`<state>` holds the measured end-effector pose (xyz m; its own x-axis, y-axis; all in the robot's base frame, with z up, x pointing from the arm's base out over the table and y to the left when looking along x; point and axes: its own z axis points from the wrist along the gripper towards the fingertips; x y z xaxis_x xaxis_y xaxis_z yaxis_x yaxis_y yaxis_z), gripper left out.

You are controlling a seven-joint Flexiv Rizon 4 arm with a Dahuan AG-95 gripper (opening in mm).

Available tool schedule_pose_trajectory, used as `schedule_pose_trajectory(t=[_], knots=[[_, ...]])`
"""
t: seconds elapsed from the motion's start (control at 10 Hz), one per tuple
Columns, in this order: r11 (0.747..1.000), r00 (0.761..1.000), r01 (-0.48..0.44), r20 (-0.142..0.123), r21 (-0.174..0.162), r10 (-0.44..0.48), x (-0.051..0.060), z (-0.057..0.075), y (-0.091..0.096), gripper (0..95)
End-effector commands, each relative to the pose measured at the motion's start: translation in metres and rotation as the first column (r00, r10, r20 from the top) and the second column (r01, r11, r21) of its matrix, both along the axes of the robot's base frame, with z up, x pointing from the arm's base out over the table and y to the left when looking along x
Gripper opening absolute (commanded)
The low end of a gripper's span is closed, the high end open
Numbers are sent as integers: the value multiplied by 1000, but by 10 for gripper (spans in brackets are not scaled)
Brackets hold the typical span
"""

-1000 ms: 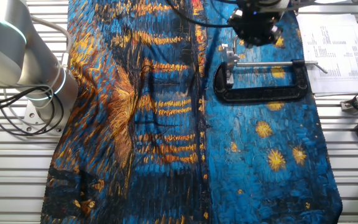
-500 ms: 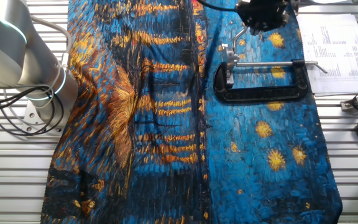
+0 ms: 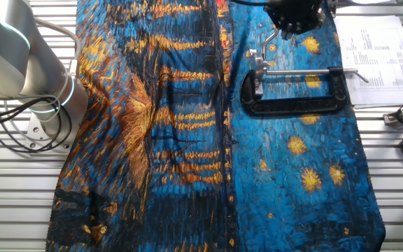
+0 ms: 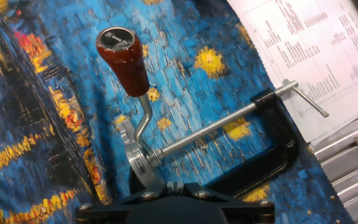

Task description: Push down the lever

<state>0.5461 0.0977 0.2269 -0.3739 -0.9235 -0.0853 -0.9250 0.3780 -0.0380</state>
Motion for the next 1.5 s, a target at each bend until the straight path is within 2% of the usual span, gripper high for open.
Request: schedule_pose_trajectory(t=[0.1, 0.2, 0.4, 0.8, 0.9, 1.0, 1.1, 1.2, 1.3, 1.4, 1.5], knots=[[987, 987, -160, -23, -9, 160, 0, 0, 0, 0], [983, 983, -183, -32, -13, 183, 0, 0, 0, 0], [980, 980, -198, -33, -20, 197, 0, 0, 0, 0], [978, 977, -210, -41, -11, 210, 0, 1, -1, 0], [981, 980, -195, -55, -12, 194, -1, 2, -2, 0], [984, 982, -177, -66, -20, 175, -1, 2, -2, 0], [988, 987, -148, -70, -42, 145, -1, 2, -2, 0], [988, 987, -150, -64, -44, 147, -1, 2, -2, 0], [982, 983, -180, -45, -56, 178, -1, 2, -2, 0], [975, 977, -213, -38, -63, 211, -1, 2, -2, 0], [960, 961, -277, -36, -52, 275, -1, 2, -2, 0]])
